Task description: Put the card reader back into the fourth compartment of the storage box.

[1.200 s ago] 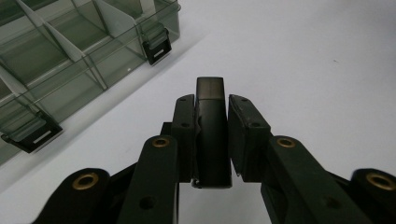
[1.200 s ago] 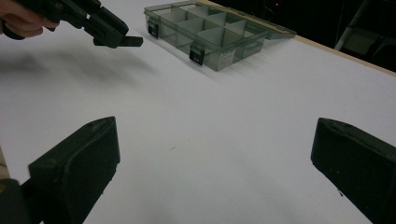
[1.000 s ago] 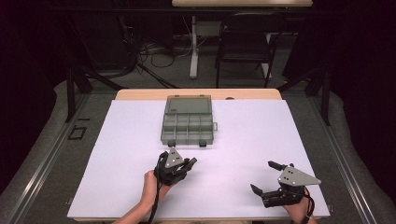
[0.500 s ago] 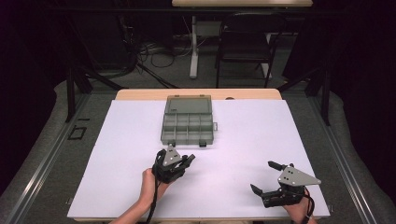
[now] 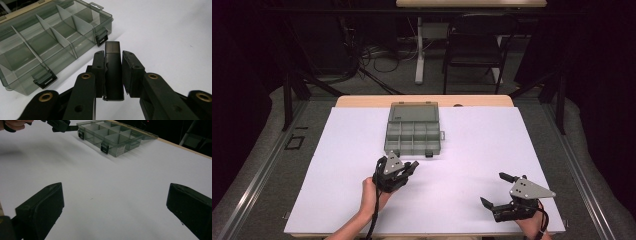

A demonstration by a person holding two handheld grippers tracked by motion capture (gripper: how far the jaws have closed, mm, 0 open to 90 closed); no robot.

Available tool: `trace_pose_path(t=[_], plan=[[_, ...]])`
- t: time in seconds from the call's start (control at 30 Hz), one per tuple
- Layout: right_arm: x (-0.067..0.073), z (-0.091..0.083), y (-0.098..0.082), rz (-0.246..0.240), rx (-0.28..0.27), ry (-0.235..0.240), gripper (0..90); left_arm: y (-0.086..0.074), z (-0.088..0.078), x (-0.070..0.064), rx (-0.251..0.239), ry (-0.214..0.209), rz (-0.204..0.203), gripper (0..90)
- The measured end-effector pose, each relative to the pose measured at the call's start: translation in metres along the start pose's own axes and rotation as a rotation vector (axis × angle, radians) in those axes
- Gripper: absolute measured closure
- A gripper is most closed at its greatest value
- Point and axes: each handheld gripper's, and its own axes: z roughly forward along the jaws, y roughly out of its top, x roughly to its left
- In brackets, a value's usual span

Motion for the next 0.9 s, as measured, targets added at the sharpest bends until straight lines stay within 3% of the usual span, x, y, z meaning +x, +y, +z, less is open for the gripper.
trace_pose_path(t=[0.9], plan=[[0.000,0.000,0.000,0.003,0.009,0.002,0.9,0.012,0.004,0.015,-0.034,0.032,-0.006,73.7]])
